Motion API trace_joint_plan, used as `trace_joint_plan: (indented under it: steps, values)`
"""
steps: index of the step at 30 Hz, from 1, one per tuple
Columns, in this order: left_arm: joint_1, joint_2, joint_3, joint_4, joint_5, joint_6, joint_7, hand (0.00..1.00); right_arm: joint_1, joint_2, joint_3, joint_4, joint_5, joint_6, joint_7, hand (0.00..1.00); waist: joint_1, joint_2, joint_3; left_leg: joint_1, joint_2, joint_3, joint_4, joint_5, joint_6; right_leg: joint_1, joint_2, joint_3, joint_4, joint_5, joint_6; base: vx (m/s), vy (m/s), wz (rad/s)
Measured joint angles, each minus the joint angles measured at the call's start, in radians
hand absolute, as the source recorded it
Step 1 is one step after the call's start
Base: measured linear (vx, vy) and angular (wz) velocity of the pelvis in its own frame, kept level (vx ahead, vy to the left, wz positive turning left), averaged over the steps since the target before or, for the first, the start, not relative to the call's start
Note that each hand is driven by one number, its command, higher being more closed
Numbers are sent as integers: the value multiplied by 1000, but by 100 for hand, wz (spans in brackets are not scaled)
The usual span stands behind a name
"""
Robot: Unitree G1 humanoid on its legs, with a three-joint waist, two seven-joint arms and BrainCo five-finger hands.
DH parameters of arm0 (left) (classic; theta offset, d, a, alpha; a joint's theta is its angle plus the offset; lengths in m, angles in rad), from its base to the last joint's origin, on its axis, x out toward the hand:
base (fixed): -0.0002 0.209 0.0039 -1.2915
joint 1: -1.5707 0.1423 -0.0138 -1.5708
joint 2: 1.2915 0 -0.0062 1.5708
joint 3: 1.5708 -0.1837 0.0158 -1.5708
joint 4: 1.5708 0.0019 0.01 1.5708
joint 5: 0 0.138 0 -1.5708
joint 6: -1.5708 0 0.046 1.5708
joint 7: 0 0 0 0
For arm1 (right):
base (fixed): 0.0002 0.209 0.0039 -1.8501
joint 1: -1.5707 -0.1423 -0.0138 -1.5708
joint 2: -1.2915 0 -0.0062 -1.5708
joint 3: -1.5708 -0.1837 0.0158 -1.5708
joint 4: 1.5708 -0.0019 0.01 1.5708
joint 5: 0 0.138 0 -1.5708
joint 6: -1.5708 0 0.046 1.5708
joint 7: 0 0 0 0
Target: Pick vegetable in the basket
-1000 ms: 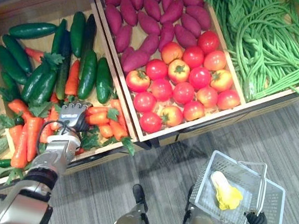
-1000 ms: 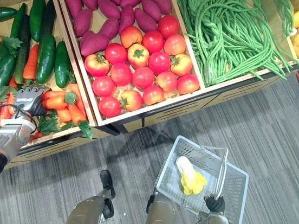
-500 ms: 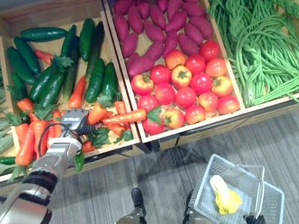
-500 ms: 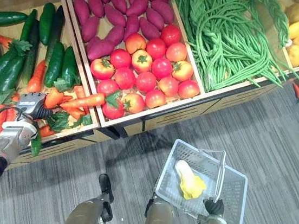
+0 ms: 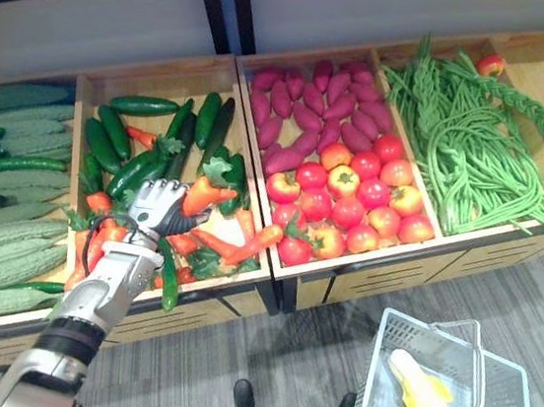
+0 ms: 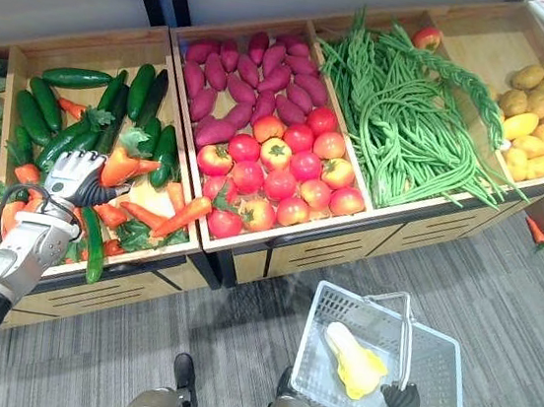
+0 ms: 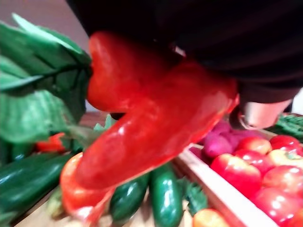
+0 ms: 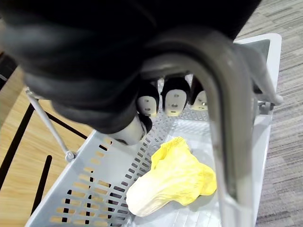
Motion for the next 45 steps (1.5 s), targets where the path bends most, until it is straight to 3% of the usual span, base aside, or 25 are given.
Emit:
trace_joint_plan:
  steps: [4, 8, 11, 15, 20, 26, 31, 37, 45]
  values:
    - [17, 30, -21, -106, 0, -42, -14, 100, 1, -52, 7, -44, -15, 8, 11, 100, -4, 2, -21, 16, 0, 16, -1, -1, -1, 5, 1, 20, -4, 3, 3, 7, 4, -14]
    - [43, 69, -87, -218, -10, -105, -45, 100, 3, -175, 121, -154, -51, 11, 43, 100, -8, 10, -42, 37, 0, 77, -2, -8, -6, -5, 7, 80, -17, 24, 7, 15, 13, -43]
    - [72, 73, -126, -289, -35, -156, -79, 100, -22, -296, 238, -259, -110, -24, 85, 100, -24, 10, -48, 72, 3, 150, -2, -14, -12, -4, 22, 160, -48, 57, 7, -3, -6, -70]
    - [80, 85, -199, -368, -80, -189, -122, 100, -55, -377, 345, -332, -116, -72, 128, 100, -37, 13, -56, 125, 17, 245, -2, -32, -27, -8, 51, 257, -58, 79, 3, -41, -29, -75]
    - [75, 106, -362, -430, -156, -235, -182, 100, -79, -470, 503, -453, -96, -84, 209, 100, -53, 13, -76, 177, 30, 374, -2, -57, -42, -21, 77, 370, -59, 91, 11, -65, -39, -70]
    - [-34, 91, -589, -499, -207, -259, -237, 100, -73, -535, 602, -603, -55, -94, 299, 100, -56, -5, -118, 217, 40, 498, 1, -78, -58, -43, 106, 438, -56, 101, 24, -54, -34, -51]
    - [-135, 16, -715, -519, -251, -275, -276, 100, -101, -592, 677, -765, 26, -113, 317, 100, -56, 4, -135, 241, 68, 582, 58, -117, -86, -53, 130, 490, -40, 108, 14, -4, -5, -38]
    - [-189, -20, -812, -528, -287, -277, -320, 100, -178, -672, 759, -912, 105, -158, 338, 100, -59, 15, -143, 243, 127, 653, 205, -204, -105, -54, 151, 542, -30, 108, 14, -3, 6, -32]
    - [-189, -17, -874, -537, -322, -297, -371, 100, -197, -728, 792, -969, 216, -157, 387, 100, -66, 15, -143, 260, 145, 706, 269, -252, -115, -56, 163, 591, -25, 108, 14, -44, 21, -21]
